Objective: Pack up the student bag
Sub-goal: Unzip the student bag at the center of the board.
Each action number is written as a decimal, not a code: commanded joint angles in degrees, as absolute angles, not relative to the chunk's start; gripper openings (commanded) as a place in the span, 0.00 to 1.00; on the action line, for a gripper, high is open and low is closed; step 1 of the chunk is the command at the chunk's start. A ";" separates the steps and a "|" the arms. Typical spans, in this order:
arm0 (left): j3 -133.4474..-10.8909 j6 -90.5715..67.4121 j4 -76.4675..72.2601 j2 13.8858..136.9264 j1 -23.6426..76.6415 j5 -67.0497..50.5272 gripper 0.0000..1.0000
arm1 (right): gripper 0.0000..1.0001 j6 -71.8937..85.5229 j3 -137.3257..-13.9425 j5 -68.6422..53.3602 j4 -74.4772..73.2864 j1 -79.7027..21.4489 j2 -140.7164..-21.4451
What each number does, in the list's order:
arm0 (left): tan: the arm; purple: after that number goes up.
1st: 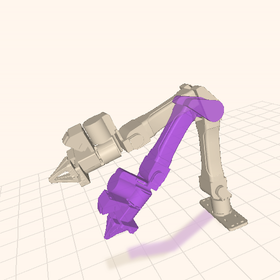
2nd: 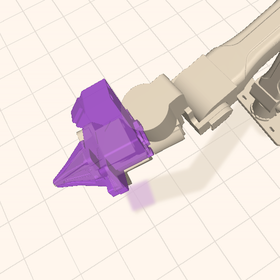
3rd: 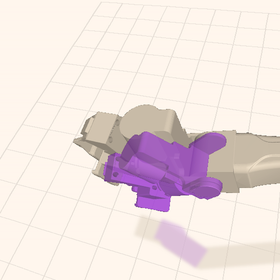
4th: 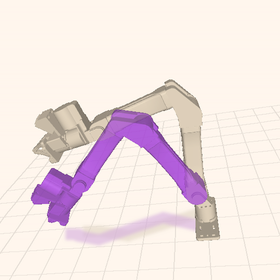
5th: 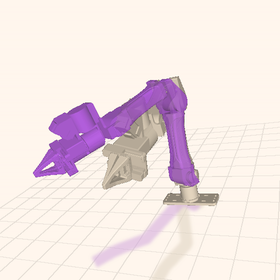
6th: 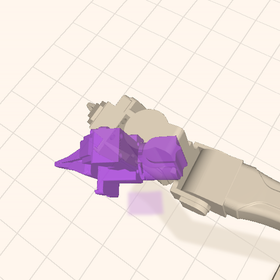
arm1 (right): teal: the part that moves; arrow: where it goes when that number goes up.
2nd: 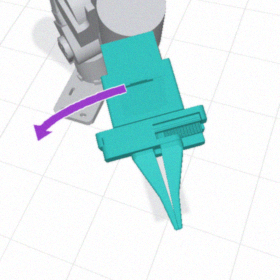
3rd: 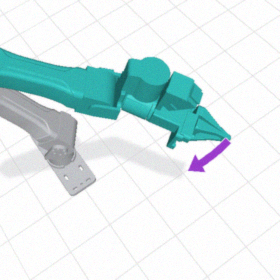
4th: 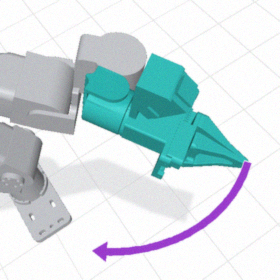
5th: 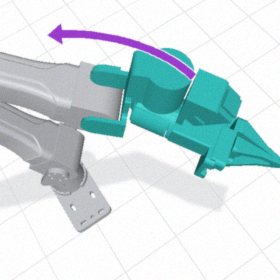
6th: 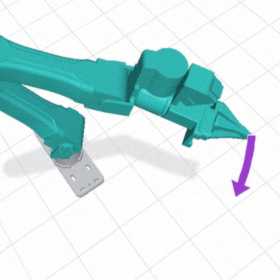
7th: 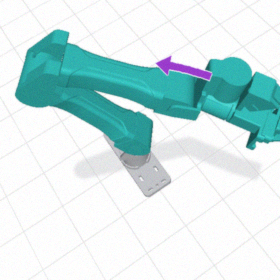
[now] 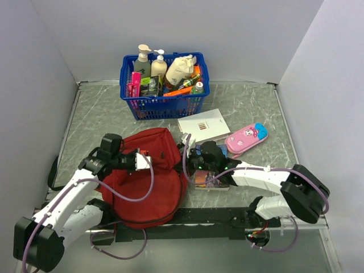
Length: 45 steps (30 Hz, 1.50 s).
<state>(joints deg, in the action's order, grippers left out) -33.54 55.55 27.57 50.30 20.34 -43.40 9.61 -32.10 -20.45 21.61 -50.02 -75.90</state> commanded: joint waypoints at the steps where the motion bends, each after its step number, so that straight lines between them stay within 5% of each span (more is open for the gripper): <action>1: -36.65 55.28 26.89 51.42 20.04 -41.57 0.01 | 0.00 10.20 -30.24 -17.59 22.06 -50.19 -69.45; 17: -35.07 55.72 27.60 48.96 21.00 -43.51 0.01 | 0.20 12.83 -27.25 -12.74 22.24 -49.57 -66.80; 24: -34.98 53.97 26.19 49.13 21.71 -43.42 0.02 | 0.00 13.80 -26.46 -13.01 23.29 -49.39 -66.45; 29: -38.13 49.23 22.24 50.44 21.88 -43.77 0.49 | 0.00 13.97 -26.10 -12.39 22.15 -49.13 -64.51; 30: -39.10 48.70 21.19 51.67 21.88 -44.12 0.68 | 0.00 14.06 -26.19 -12.48 22.06 -49.13 -63.90; 33: -42.88 48.25 15.92 55.52 21.88 -46.14 0.93 | 0.00 15.02 -24.96 -12.83 23.11 -49.04 -62.32; 35: -45.33 51.22 14.51 58.52 22.06 -48.16 0.99 | 0.00 15.73 -24.17 -13.53 24.08 -49.04 -62.14; 40: -52.09 63.16 15.46 69.06 25.40 -46.32 0.96 | 0.00 16.96 -24.08 -15.55 25.49 -49.13 -63.54; 45: -64.93 80.31 34.41 85.12 26.28 -43.69 0.96 | 0.00 17.23 -23.99 -15.91 26.46 -49.31 -63.81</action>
